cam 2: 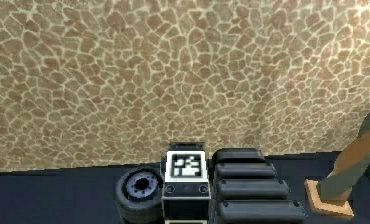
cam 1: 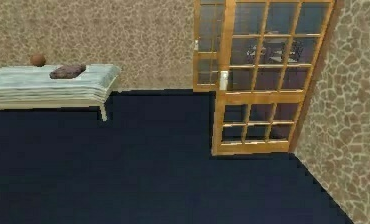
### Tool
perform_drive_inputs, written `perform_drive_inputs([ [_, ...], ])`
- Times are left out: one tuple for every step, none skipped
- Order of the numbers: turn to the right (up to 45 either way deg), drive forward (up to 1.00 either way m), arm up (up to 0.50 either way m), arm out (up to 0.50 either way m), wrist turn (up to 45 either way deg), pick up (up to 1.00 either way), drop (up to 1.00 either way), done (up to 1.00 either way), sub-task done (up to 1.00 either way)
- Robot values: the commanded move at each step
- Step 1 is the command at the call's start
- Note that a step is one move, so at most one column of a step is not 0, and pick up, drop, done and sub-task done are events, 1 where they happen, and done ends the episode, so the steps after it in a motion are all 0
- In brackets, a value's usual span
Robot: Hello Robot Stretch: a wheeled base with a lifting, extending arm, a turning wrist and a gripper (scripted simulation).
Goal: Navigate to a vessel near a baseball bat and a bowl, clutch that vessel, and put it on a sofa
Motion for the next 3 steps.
perform_drive_inputs([
  [-3.0, 0.0, 0.0, 0.0, 0.0, 0.0, 0.0, 0.0, 0.0],
  [0.0, 1.0, 0.0, 0.0, 0.0, 0.0, 0.0, 0.0, 0.0],
  [0.0, 0.5, 0.0, 0.0, 0.0, 0.0, 0.0, 0.0, 0.0],
])
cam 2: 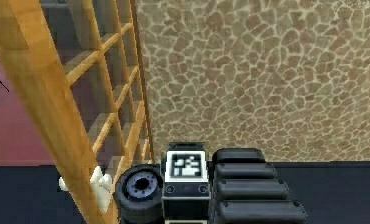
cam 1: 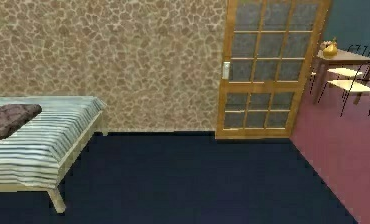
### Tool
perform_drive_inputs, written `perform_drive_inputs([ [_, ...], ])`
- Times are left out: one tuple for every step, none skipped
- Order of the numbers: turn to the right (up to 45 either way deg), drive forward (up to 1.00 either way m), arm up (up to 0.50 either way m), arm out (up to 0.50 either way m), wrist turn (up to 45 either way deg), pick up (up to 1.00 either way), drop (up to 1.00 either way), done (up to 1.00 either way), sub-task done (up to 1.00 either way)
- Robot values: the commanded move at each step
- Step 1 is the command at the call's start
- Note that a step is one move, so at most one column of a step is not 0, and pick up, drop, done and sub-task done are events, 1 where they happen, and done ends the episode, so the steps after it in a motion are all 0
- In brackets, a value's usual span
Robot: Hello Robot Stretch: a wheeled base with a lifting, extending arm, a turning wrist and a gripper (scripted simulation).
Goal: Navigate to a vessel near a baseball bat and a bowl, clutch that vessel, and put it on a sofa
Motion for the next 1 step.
perform_drive_inputs([
  [-24.0, 0.0, 0.0, 0.0, 0.0, 0.0, 0.0, 0.0, 0.0],
])
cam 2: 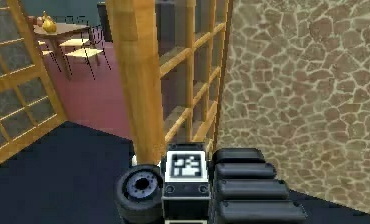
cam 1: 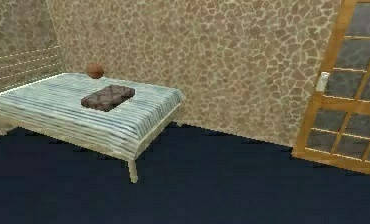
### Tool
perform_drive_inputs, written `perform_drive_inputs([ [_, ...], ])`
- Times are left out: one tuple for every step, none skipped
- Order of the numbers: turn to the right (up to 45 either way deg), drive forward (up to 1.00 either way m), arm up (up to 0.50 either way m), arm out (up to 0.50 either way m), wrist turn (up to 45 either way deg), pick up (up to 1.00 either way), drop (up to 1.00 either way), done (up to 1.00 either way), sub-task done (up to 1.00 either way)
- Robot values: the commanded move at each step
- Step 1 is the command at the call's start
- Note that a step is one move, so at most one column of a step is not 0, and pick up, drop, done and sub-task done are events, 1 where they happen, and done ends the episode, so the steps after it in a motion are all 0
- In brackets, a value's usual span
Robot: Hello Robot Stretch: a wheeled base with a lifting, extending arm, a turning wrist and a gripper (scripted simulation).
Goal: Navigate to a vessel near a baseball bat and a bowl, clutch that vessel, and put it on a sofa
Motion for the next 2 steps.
perform_drive_inputs([
  [0.0, 0.4, 0.0, 0.0, 0.0, 0.0, 0.0, 0.0, 0.0],
  [45.0, 0.0, 0.0, 0.0, 0.0, 0.0, 0.0, 0.0, 0.0],
])
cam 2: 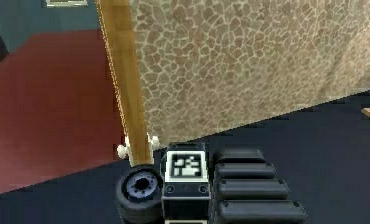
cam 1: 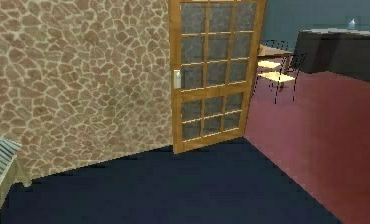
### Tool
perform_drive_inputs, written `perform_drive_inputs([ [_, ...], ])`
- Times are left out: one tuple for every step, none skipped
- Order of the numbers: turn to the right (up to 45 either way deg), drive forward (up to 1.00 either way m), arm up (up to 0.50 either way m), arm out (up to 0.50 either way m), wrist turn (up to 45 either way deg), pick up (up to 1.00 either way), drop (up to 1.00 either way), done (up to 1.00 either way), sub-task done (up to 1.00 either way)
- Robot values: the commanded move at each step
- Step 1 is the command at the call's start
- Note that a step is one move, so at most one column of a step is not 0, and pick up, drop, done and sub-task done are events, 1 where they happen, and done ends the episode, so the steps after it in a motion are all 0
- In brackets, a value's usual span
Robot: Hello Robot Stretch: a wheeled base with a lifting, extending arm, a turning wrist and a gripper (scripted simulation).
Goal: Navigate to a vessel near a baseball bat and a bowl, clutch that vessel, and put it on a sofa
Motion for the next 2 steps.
perform_drive_inputs([
  [6.0, 0.0, 0.0, 0.0, 0.0, 0.0, 0.0, 0.0, 0.0],
  [3.0, 0.0, 0.0, 0.0, 0.0, 0.0, 0.0, 0.0, 0.0],
])
